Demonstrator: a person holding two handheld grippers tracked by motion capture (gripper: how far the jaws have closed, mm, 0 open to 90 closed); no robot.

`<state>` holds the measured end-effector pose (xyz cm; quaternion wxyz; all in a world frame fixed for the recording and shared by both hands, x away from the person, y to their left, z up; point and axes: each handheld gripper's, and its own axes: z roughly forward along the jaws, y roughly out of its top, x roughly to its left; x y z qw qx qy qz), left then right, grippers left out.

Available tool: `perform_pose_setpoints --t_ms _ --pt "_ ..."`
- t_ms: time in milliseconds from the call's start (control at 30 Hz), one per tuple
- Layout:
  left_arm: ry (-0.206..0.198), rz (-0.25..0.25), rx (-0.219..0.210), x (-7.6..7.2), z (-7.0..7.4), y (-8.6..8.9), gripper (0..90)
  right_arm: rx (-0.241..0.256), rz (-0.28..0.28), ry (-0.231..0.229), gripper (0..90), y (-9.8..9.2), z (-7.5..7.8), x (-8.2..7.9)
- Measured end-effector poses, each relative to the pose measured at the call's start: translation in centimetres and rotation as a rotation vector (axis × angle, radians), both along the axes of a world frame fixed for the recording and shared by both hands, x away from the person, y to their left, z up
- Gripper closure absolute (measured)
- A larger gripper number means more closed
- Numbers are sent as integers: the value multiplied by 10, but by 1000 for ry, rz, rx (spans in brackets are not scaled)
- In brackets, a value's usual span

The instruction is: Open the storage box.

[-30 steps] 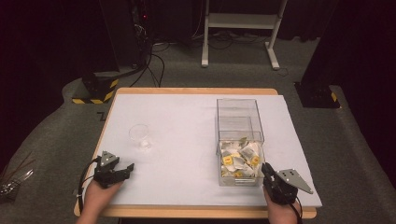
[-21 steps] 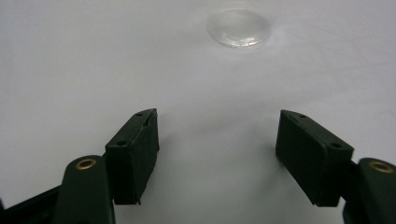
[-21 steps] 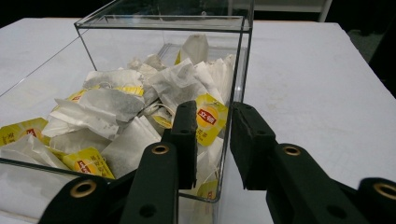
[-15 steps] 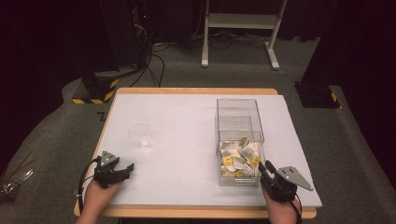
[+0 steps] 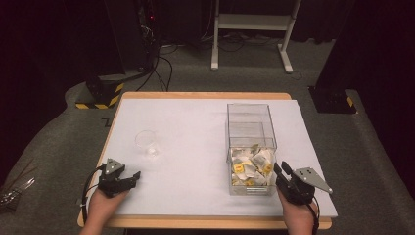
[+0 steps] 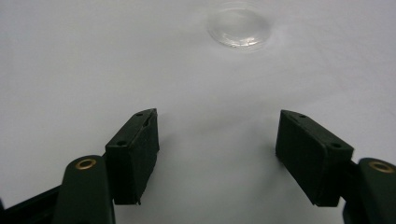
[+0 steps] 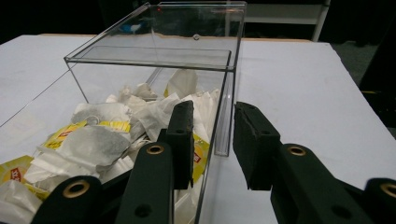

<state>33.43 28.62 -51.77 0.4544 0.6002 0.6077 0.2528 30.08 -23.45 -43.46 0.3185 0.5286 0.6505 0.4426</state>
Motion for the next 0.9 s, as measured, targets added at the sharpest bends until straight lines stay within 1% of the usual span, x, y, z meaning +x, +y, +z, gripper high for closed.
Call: perform_pose_setpoints --t_ms 300,400,667,900 --pt "-4 4 -5 0 0 0 303 -2 -13 -2 687 -7 2 7" --pt "0 0 0 0 0 0 303 -5 -16 0 687 -8 1 9" --pt "0 0 0 0 0 0 303 -9 -26 6 689 -11 -1 11" --pt "0 1 -1 0 0 0 304 -15 -51 19 696 -21 -7 17"
